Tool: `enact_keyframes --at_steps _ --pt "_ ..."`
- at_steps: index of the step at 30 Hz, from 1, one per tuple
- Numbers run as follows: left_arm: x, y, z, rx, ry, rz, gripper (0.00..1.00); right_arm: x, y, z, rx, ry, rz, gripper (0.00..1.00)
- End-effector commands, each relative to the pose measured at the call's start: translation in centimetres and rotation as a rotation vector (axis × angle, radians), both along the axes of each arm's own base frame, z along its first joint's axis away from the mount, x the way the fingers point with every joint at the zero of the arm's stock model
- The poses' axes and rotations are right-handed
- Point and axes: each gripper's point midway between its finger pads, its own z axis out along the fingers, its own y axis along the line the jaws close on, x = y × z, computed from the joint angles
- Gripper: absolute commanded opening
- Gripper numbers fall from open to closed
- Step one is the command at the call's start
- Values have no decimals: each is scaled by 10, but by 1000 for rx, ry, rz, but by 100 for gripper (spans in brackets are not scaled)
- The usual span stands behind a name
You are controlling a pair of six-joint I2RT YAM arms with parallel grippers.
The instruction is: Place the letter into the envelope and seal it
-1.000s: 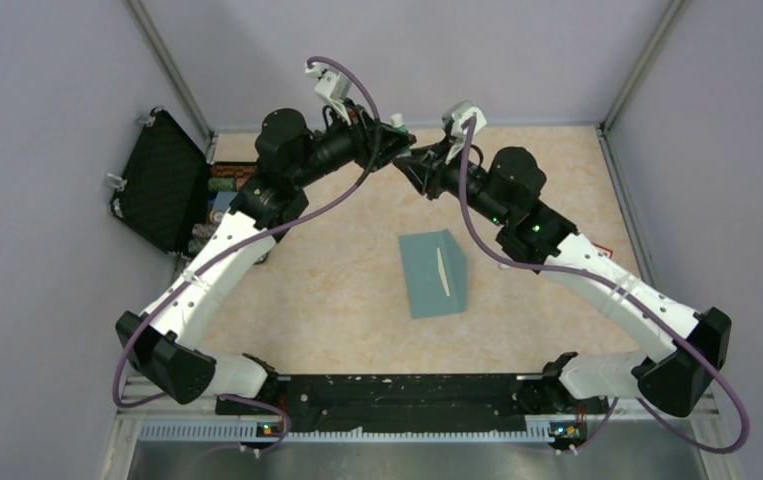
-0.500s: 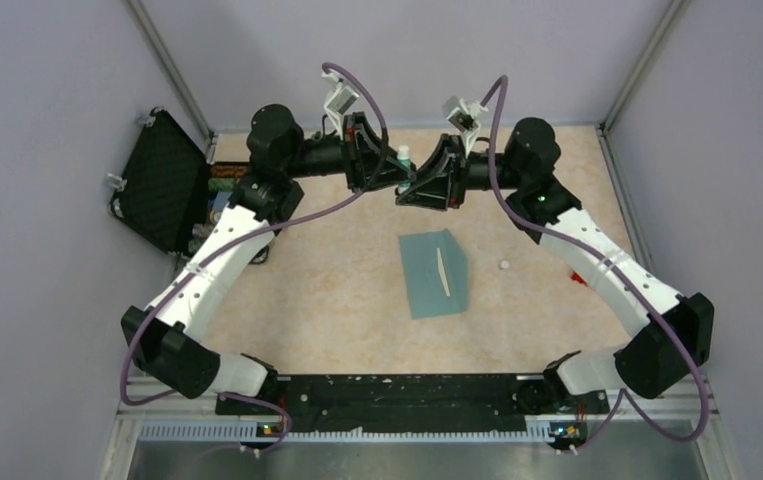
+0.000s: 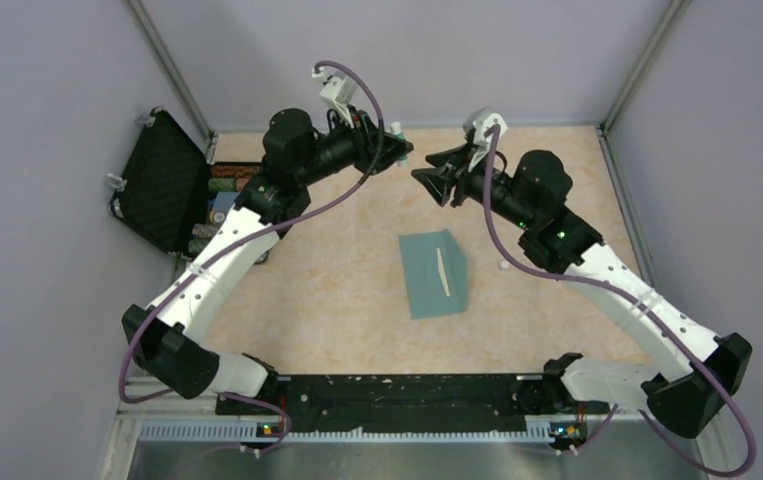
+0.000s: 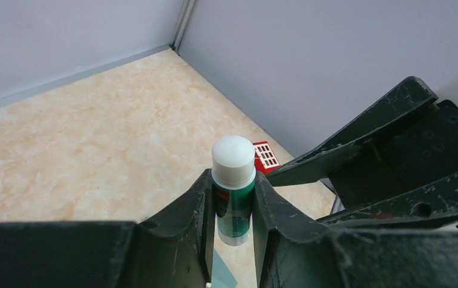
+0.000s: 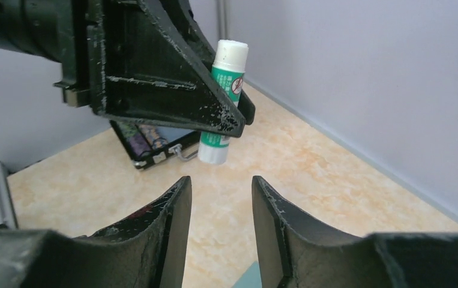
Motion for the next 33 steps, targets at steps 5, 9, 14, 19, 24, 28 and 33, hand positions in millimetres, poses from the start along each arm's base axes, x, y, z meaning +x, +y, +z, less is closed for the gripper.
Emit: enact_keyframes --at_steps 5,9,14,19,24,28,33 --pt "-13 2 33 -42 -57 68 0 15 22 13 -3 -84 -52 47" --pt "-14 4 36 -48 -56 82 0 17 27 15 6 -76 -70 42" --pt "-13 5 36 -47 -60 91 0 19 27 20 35 -68 -89 35" --pt "-11 5 34 -51 -49 95 0 9 36 28 73 -52 -16 43" --pt "-11 1 35 -56 -45 81 0 11 39 25 76 -35 -21 41" --pt "-11 2 35 -57 -46 83 0 13 39 25 81 -31 -29 32" --pt "-11 2 38 -62 -49 82 0 15 40 19 70 -12 -36 41"
